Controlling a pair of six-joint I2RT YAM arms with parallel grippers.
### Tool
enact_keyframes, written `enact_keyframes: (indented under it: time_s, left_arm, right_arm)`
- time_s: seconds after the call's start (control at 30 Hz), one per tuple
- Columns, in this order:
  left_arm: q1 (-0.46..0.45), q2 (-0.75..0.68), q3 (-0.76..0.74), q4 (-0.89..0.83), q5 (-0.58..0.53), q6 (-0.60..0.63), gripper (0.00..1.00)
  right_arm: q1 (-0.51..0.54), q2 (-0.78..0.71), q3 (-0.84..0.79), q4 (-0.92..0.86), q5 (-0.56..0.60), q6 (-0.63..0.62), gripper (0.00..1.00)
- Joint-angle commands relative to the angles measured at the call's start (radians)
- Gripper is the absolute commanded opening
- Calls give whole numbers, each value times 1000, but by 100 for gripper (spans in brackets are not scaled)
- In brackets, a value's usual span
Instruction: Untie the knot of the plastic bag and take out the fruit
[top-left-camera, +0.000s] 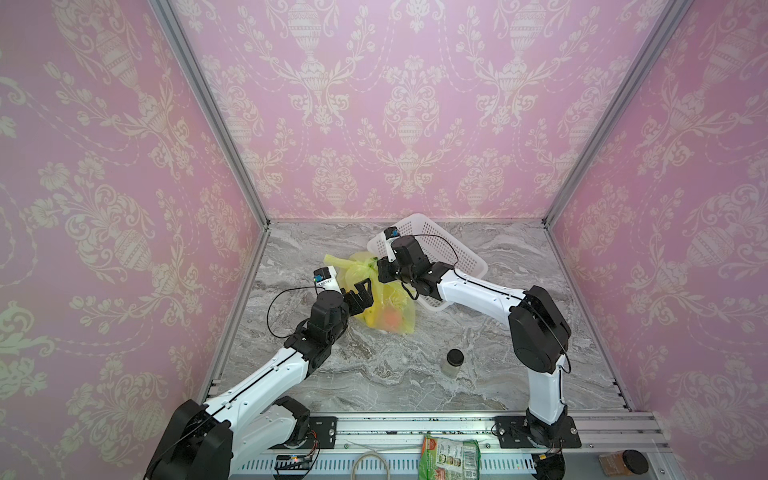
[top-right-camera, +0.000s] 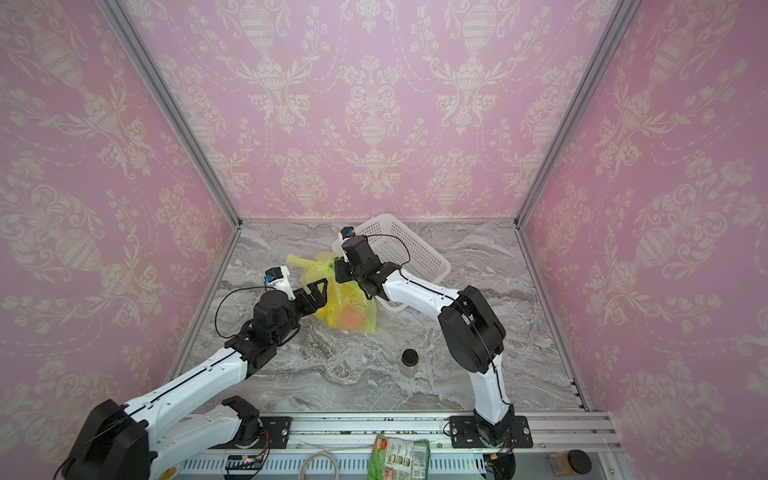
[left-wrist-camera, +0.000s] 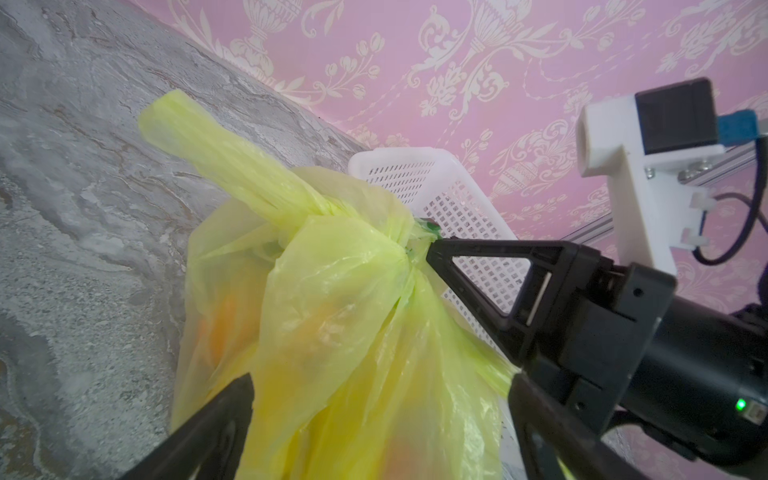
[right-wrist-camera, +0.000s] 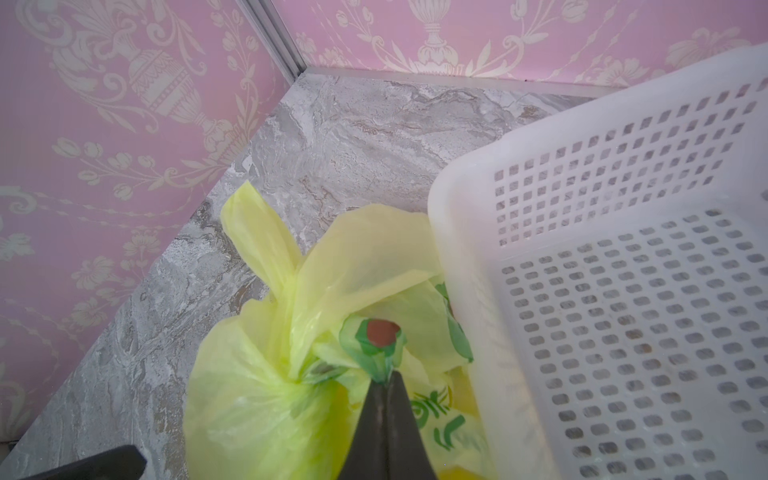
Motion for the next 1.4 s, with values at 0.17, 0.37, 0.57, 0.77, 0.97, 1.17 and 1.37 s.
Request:
enact_keyframes:
  time_s: [0.17,0.37,0.57,0.77,0.97,1.17,1.37]
  left_arm:
    - [-13,109,92,-26,2,63,99]
    - [-23,141,91,-10,-10,44,99]
    - [-45,179,73,40,-28,35,84]
    - [-47,233,80,62,-38,39,27]
    - [-47,227,89,42,-71,69,4]
    - [-47,222,102,41,-50,93,0]
    - [-46,203,117,24,-44,128,0]
  right_arm:
    - [64,-100,-172,198,178,118,0]
    - [111,-97,-149,172,227,102,1]
    - [98,-124,-178,214,187,46,40]
    - [20,-132,-213,276,-8,75,53]
    - [-34,-72,-175,260,-88,92,64]
    - [-61,38,-19,132,-198,21,78]
    - [-61,124,104,32,-235,2,32]
